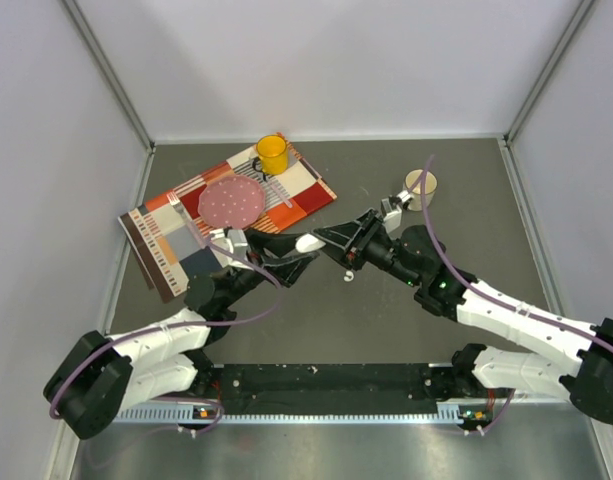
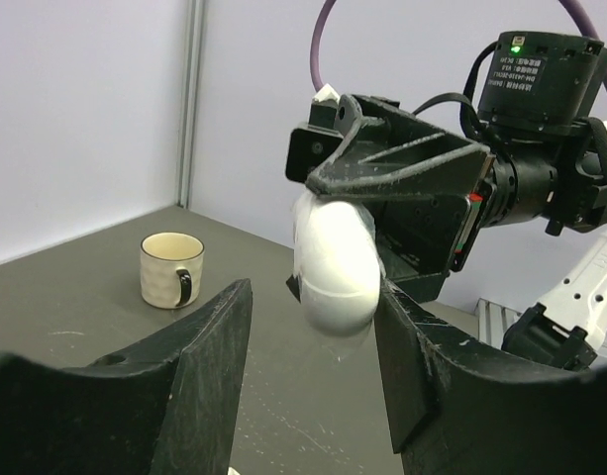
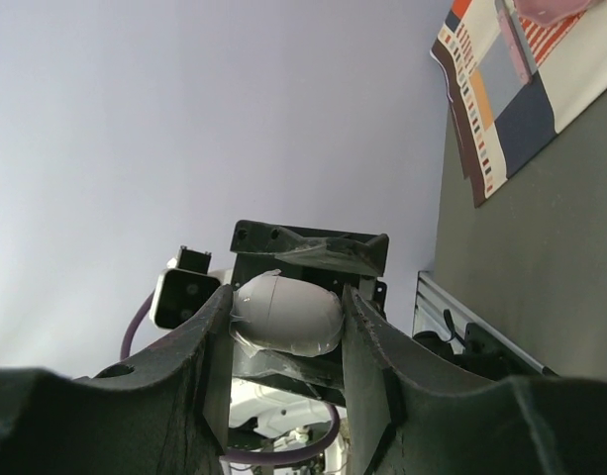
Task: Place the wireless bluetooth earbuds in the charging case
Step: Pick up the charging case at the center of the board.
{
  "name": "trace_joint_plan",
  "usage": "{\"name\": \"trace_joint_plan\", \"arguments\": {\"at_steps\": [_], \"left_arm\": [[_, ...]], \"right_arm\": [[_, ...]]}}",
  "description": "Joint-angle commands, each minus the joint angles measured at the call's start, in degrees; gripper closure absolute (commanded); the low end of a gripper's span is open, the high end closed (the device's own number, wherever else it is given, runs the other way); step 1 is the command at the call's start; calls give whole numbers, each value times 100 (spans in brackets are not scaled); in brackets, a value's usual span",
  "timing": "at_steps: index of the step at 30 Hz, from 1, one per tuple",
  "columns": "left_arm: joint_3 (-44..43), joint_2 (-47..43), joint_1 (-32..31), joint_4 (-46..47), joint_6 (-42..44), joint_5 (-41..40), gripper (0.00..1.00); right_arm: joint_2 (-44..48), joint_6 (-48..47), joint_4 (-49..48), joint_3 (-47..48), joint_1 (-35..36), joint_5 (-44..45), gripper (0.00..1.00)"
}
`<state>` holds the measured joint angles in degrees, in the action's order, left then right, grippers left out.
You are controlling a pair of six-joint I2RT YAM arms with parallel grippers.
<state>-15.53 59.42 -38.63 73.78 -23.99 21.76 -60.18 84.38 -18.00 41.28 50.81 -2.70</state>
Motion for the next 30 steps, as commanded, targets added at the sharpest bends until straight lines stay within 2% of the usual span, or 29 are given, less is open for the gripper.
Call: {"name": "trace_joint_plan", "arguments": {"at_steps": [1, 15, 19, 30], "left_arm": [[-293, 52, -74, 1156, -45, -128, 44], [-407, 237, -232, 1042, 26, -198, 49], [-442, 281, -276, 1060, 96, -304, 56], [-469, 272, -382, 1113, 184, -550, 54]], "right_arm": [[-2, 114, -327, -14, 43, -20, 100], [-134, 386, -758, 21, 43, -169, 100], [-160, 527, -766, 3, 43, -239, 100], [-160, 668, -731, -67, 43, -257, 100]]}}
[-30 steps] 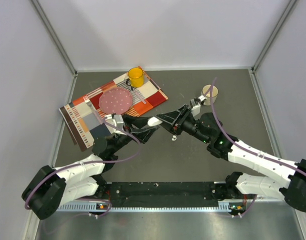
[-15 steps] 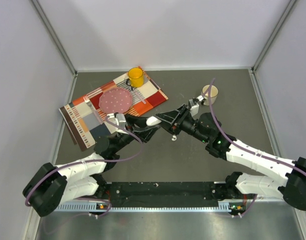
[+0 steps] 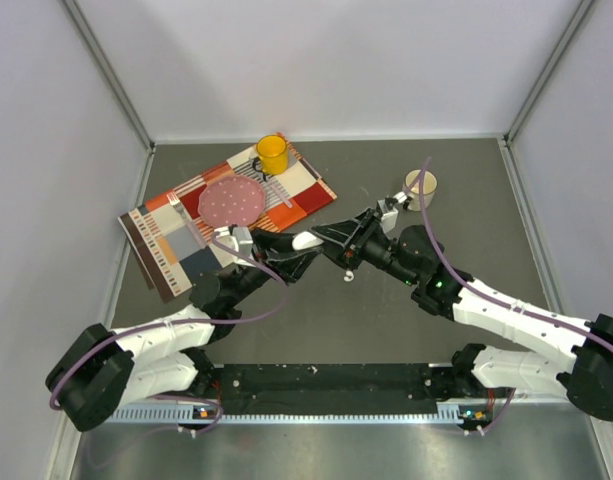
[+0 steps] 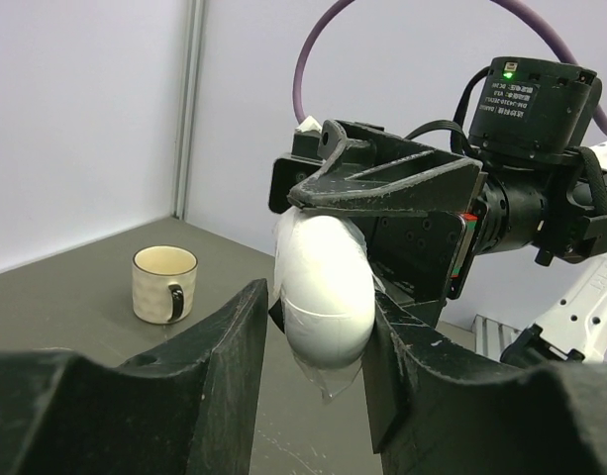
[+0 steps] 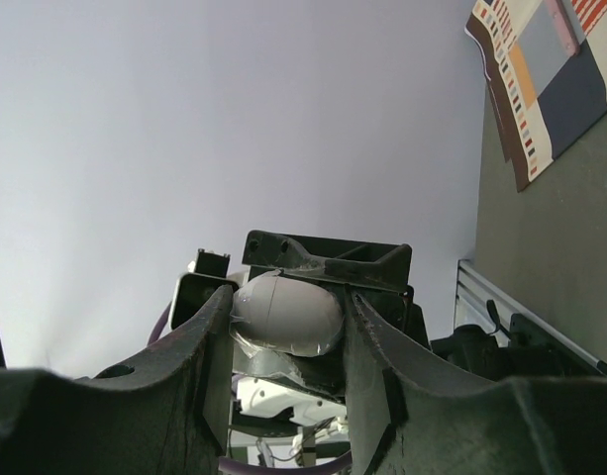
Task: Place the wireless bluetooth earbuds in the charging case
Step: Pick up the charging case at the center of the board.
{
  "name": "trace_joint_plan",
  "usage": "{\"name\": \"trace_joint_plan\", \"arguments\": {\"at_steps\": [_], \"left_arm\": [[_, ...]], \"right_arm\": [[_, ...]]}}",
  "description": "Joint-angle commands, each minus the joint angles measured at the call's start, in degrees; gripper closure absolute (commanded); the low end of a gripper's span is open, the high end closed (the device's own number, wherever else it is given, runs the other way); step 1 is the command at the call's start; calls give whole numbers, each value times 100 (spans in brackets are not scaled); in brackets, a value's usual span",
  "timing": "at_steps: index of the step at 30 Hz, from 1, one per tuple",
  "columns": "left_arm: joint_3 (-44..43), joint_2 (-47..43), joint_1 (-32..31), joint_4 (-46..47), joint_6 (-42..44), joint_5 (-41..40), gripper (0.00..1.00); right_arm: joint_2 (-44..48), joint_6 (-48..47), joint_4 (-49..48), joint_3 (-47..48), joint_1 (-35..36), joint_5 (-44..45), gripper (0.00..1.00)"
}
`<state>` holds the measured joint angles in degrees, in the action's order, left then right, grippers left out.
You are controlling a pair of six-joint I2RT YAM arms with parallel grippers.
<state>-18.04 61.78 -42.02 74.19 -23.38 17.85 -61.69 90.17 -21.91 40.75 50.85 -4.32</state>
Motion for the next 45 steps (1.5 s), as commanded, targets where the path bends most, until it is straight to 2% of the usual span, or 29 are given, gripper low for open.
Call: {"name": "trace_joint_plan", "arguments": {"at_steps": [1, 8, 14, 19, 21, 22, 23, 24, 28, 30, 32, 34, 35, 41, 45], "left_arm": [[-208, 27, -52, 1062, 123, -167, 55], [-208, 45, -87, 1080, 114, -255, 59], [-226, 36, -96, 1036, 132, -203, 82], [-252, 10, -96, 957, 149, -150, 93], [-261, -25, -96, 852, 202, -89, 100], [-261, -43, -87, 834, 219, -80, 100], [-252, -60, -96, 807, 219, -80, 100], [-244, -52, -96, 807, 228, -80, 100], [-226, -104, -96, 728, 351, -9, 100], [-191, -175, -96, 658, 369, 0, 100], [-156, -262, -96, 623, 413, 8, 100], [-129, -315, -96, 535, 456, 0, 100], [-129, -368, -87, 526, 474, 8, 100], [-85, -587, -96, 211, 597, 96, 100], [-15, -834, -87, -159, 528, 70, 100]], "right_arm": [[-10, 97, -331, -23, 39, -96, 100], [17, 106, -261, -58, 39, -69, 100], [17, 97, -235, -24, 39, -95, 100], [-10, 54, -16, -6, 39, -122, 100], [8, 9, 90, -6, 48, -87, 99], [34, -43, 117, -15, 39, -87, 95], [43, -96, 134, -23, 30, -52, 85], [87, -131, 265, 3, 39, -26, 81], [218, -359, 468, -6, 39, 159, 72], [263, -421, 512, 3, 39, 282, 59], [350, -614, 653, 38, 39, 405, 49], [412, -746, 767, 108, 39, 414, 45], [464, -799, 907, 134, 39, 562, 38], [614, -1238, 1013, 249, 39, 616, 27], [728, -1790, 1101, 398, 39, 616, 25]]}}
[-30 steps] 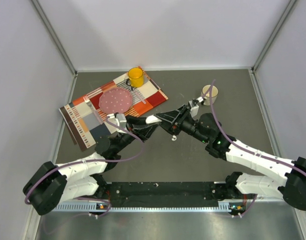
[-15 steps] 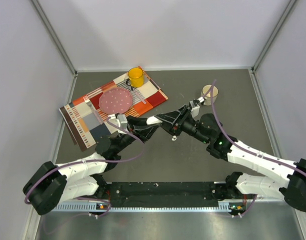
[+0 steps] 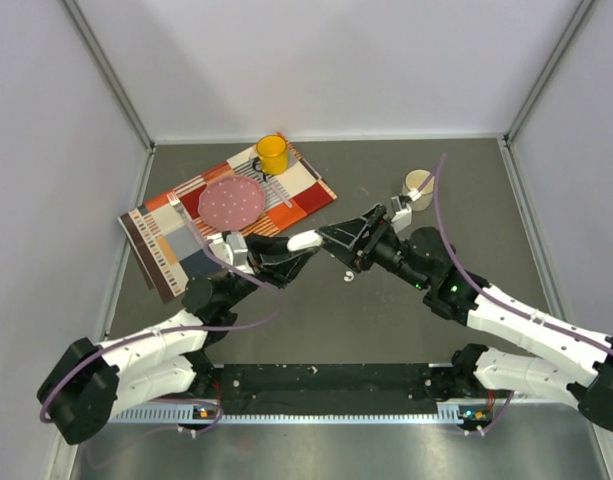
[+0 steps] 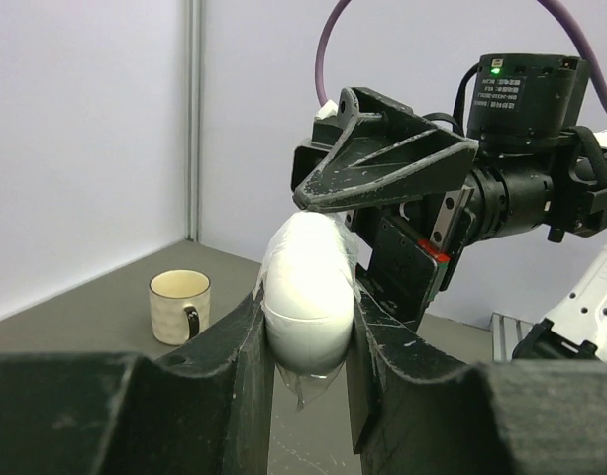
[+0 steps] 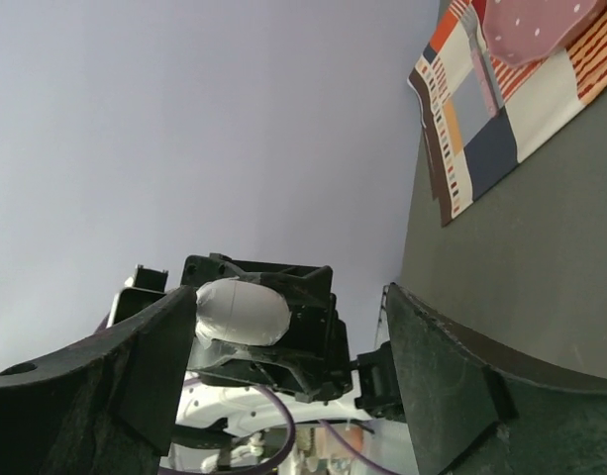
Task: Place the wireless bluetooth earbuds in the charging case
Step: Pick up the charging case at the center of the board, then open the charging case.
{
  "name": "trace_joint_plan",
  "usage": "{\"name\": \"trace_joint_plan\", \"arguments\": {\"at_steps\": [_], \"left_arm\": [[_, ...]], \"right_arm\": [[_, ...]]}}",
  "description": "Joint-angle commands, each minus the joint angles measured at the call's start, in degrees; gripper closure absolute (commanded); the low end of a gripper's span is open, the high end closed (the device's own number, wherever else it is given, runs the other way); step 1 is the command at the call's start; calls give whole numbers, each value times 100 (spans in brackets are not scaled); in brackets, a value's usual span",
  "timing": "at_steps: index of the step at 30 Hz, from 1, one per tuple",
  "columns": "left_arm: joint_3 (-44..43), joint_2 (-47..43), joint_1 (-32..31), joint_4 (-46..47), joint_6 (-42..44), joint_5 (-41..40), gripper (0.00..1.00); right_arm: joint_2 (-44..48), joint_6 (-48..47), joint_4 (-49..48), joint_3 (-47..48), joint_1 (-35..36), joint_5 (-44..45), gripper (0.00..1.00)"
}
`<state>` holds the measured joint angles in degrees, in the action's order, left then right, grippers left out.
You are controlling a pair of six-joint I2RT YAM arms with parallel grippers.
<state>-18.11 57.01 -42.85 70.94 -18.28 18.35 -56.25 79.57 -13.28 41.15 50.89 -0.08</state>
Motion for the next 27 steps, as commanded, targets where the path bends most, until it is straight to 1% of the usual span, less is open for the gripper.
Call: {"name": "trace_joint_plan", "arguments": {"at_steps": [1, 4, 5, 6, 8, 10, 15, 19, 22, 23, 25, 26, 27], "left_arm": [[-8, -479, -13, 36, 9, 11, 100], [-96, -699, -4, -509, 202, 239, 100], [-227, -761, -4, -989, 246, 396, 100], [-307, -814, -4, -1212, 359, 476, 100], [-508, -920, -4, -1764, 535, 625, 100], [-571, -981, -4, -1925, 615, 661, 100], [-615, -947, 22, -1943, 642, 679, 100], [-667, -824, 40, -1847, 554, 731, 100], [-685, -762, 66, -1847, 431, 740, 100], [-677, -762, 75, -1838, 379, 749, 100], [-598, -779, 93, -1716, 317, 767, 100], [-554, -780, 101, -1610, 221, 749, 100], [-493, -797, 119, -1496, 168, 723, 100]], "right_arm": [[219, -915, 273, 411, 35, 157, 24], [307, -1531, 667, 666, 35, 166, 20], [316, -1611, 756, 771, 26, 192, 20], [334, -1690, 852, 790, 26, 175, 20], [325, -1638, 827, 825, 8, 35, 19], [238, -1541, 705, 834, -18, -360, 20], [-149, -1120, 432, 948, -18, -1273, 20], [-404, -838, -34, 843, -18, -1636, 30], [-361, -1267, 193, 956, -18, -1514, 30], [-221, -1625, 499, 992, -18, -1382, 29], [-45, -2101, 790, 1062, -18, -961, 26], [95, -2573, 1122, 1106, -9, -681, 24], [184, -2804, 1239, 1132, -18, -539, 22]]}}
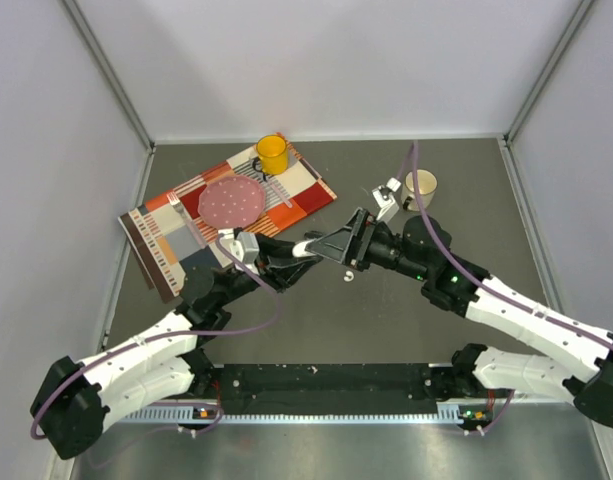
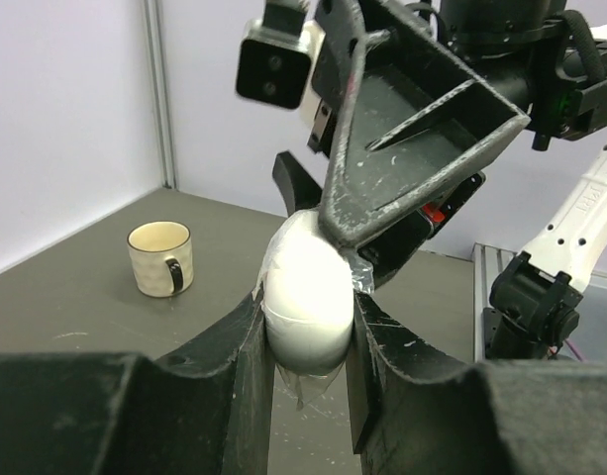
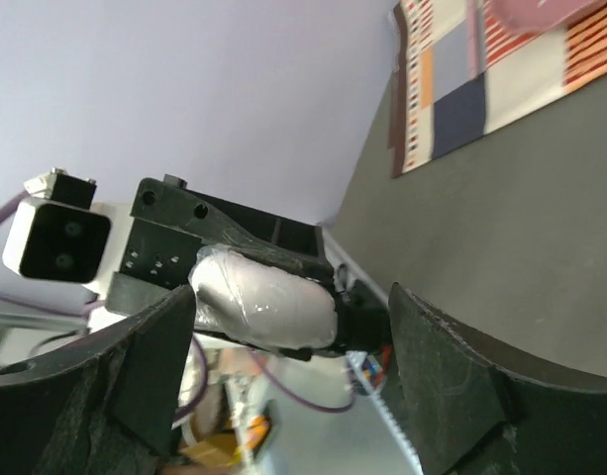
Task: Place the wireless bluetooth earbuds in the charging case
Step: Open the charging case.
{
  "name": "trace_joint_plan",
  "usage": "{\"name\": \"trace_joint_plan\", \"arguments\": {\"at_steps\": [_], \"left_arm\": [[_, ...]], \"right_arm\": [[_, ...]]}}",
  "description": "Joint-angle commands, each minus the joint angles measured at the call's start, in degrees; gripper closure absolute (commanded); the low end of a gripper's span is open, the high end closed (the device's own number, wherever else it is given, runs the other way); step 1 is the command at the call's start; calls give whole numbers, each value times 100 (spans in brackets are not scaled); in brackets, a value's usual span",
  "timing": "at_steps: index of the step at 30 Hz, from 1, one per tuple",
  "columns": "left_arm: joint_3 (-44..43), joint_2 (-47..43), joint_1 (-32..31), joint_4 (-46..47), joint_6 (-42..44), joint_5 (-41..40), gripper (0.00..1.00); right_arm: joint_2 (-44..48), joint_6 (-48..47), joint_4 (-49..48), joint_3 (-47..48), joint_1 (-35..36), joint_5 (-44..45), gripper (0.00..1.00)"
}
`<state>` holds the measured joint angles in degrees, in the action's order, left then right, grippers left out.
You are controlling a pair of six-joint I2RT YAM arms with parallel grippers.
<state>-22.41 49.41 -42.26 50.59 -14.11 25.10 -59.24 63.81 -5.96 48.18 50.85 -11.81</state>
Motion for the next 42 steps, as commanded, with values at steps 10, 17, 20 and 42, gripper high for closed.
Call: {"name": "trace_joint_plan", "arguments": {"at_steps": [10, 17, 20, 42], "left_arm": [[686, 280, 192, 2640, -628, 47, 100], [607, 456, 192, 2816, -734, 249, 100], [545, 412, 192, 2659, -725, 372, 100], [545, -1, 192, 2219, -584, 1462, 100]], "right_arm": [[695, -3787, 1272, 902, -5, 137, 20], [317, -3964, 1404, 1140, 65, -190, 21], [177, -4008, 1439, 1219, 74, -234, 22], [-105, -3490, 1114, 1343, 4, 821, 16]]}}
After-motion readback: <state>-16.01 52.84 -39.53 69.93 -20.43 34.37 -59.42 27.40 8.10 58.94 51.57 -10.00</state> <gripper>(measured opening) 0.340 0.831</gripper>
